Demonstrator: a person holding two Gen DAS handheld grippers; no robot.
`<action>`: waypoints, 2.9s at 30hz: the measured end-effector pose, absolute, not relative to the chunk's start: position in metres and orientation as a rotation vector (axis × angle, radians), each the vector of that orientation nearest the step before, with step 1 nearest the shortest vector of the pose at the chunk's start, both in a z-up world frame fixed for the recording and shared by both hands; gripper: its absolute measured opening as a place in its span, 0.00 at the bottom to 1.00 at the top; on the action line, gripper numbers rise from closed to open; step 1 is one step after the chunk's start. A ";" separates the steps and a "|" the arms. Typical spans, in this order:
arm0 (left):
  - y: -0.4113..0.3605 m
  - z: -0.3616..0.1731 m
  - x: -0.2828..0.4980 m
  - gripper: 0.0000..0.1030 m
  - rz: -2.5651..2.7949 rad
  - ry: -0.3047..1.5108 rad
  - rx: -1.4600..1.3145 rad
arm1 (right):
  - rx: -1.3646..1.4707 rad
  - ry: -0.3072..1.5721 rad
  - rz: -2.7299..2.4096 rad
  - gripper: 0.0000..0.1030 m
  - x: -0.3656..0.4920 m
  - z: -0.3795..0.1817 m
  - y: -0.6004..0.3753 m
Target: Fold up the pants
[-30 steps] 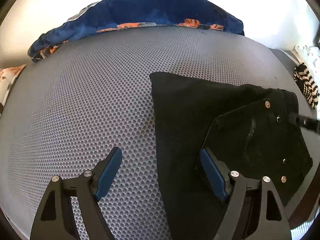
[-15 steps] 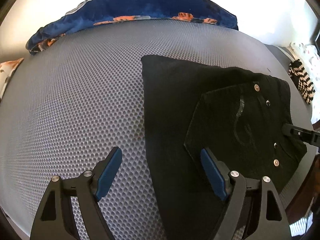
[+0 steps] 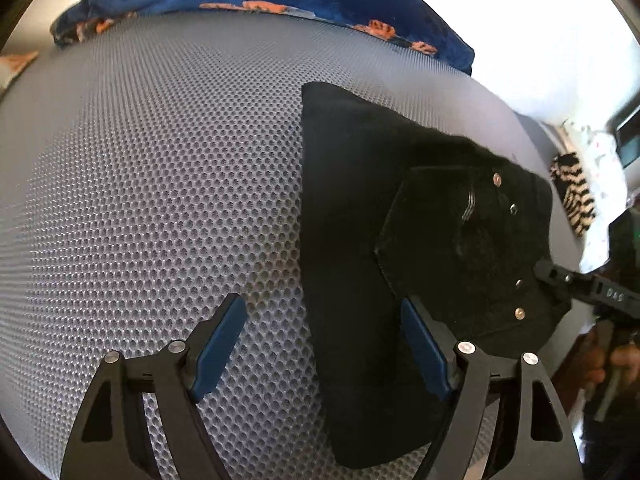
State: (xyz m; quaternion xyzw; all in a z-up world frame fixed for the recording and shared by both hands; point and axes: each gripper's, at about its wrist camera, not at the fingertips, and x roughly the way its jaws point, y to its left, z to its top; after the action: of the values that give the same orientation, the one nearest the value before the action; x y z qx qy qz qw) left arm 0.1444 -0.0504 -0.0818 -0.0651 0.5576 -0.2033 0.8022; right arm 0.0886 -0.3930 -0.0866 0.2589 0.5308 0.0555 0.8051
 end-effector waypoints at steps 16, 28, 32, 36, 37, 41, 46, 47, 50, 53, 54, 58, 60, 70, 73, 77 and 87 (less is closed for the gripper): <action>-0.049 -0.080 0.191 0.70 -0.617 1.259 -0.259 | 0.745 1.144 0.380 0.48 0.093 -0.104 -0.428; -0.082 -0.082 0.188 0.70 -0.741 1.265 -0.278 | 0.777 1.163 0.534 0.41 0.104 -0.113 -0.423; -0.077 -0.083 0.197 0.70 -0.742 1.286 -0.333 | 0.787 1.143 0.543 0.37 0.114 -0.115 -0.420; -0.083 -0.081 0.197 0.70 -0.717 1.260 -0.320 | 0.841 1.133 0.530 0.34 0.121 -0.120 -0.424; -0.087 -0.081 0.195 0.70 -0.711 1.249 -0.310 | 0.846 1.132 0.526 0.34 0.121 -0.120 -0.425; -0.103 -0.078 0.185 0.47 -0.629 1.209 -0.192 | 0.844 1.120 0.483 0.32 0.117 -0.118 -0.423; -0.105 -0.077 0.186 0.32 -0.558 1.226 -0.197 | 0.826 1.100 0.420 0.29 0.109 -0.109 -0.411; -0.106 -0.076 0.186 0.29 -0.546 1.225 -0.190 | 0.821 1.094 0.402 0.28 0.108 -0.106 -0.408; -0.111 -0.070 0.180 0.23 -0.509 1.208 -0.116 | 0.795 1.088 0.354 0.26 0.107 -0.098 -0.398; -0.120 -0.062 0.176 0.18 -0.490 1.181 -0.069 | 0.769 1.083 0.311 0.25 0.107 -0.087 -0.389; -0.122 -0.060 0.175 0.17 -0.483 1.175 -0.066 | 0.768 1.079 0.306 0.24 0.107 -0.084 -0.386; -0.114 -0.052 0.166 0.16 -0.481 1.155 -0.057 | 0.762 1.076 0.299 0.23 0.108 -0.072 -0.375; -0.109 -0.047 0.162 0.16 -0.475 1.153 -0.048 | 0.750 1.079 0.308 0.23 0.109 -0.067 -0.368; -0.060 -0.027 0.145 0.15 -0.430 1.113 -0.019 | 0.718 1.094 0.385 0.23 0.118 -0.060 -0.332; -0.046 -0.023 0.140 0.15 -0.414 1.104 -0.025 | 0.717 1.100 0.409 0.22 0.121 -0.061 -0.318; -0.028 -0.017 0.140 0.15 -0.392 1.089 -0.041 | 0.703 1.104 0.442 0.22 0.129 -0.060 -0.300; 0.003 -0.004 0.164 0.15 -0.353 1.041 -0.065 | 0.685 1.090 0.493 0.23 0.163 -0.050 -0.271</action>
State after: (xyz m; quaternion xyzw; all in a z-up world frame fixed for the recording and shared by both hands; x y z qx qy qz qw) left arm 0.1638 0.0029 -0.0039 -0.0308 0.4947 -0.1677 0.8522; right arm 0.1633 -0.2712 -0.0499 0.3160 0.5028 0.2274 0.7718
